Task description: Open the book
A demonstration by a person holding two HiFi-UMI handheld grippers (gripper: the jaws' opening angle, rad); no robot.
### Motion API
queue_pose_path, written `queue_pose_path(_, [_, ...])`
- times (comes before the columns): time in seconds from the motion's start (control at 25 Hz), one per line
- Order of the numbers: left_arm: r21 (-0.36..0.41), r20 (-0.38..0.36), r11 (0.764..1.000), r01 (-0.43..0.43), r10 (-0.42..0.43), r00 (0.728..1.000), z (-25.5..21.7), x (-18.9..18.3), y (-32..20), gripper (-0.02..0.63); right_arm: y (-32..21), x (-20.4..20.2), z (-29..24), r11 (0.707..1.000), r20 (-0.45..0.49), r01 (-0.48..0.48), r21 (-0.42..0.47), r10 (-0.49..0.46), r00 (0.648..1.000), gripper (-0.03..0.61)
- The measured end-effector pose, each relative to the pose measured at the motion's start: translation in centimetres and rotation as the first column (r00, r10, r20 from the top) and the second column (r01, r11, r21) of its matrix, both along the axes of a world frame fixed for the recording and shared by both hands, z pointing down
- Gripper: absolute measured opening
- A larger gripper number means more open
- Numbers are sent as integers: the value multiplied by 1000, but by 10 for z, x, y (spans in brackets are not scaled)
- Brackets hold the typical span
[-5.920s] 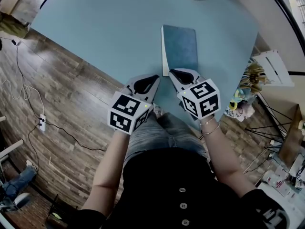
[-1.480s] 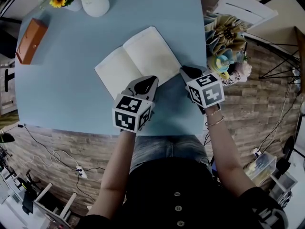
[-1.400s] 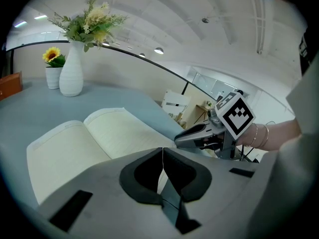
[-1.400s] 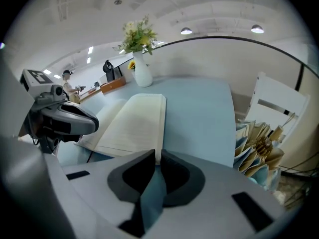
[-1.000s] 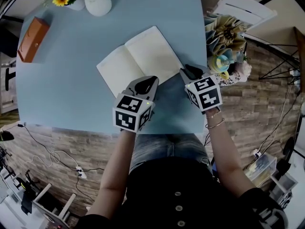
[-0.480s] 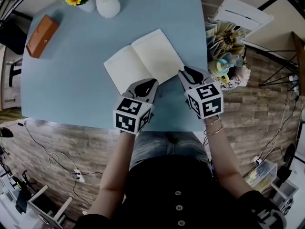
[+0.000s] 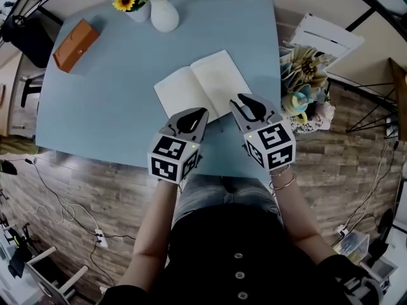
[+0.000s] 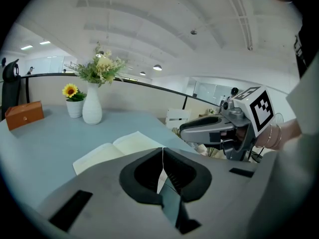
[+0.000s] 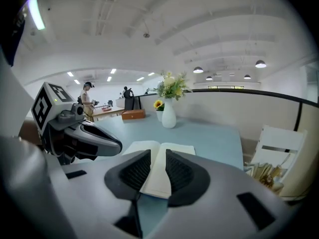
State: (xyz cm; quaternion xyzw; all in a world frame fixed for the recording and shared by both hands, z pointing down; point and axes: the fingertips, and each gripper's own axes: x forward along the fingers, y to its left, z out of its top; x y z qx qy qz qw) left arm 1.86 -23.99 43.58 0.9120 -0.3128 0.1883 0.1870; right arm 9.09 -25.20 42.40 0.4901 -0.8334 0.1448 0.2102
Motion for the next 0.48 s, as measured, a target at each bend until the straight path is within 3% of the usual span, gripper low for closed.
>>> queue_pose_path(0.48, [103, -29, 993, 62, -60, 998, -41, -29, 7, 14, 9, -39, -36, 989, 47, 112, 100, -117, 992, 97])
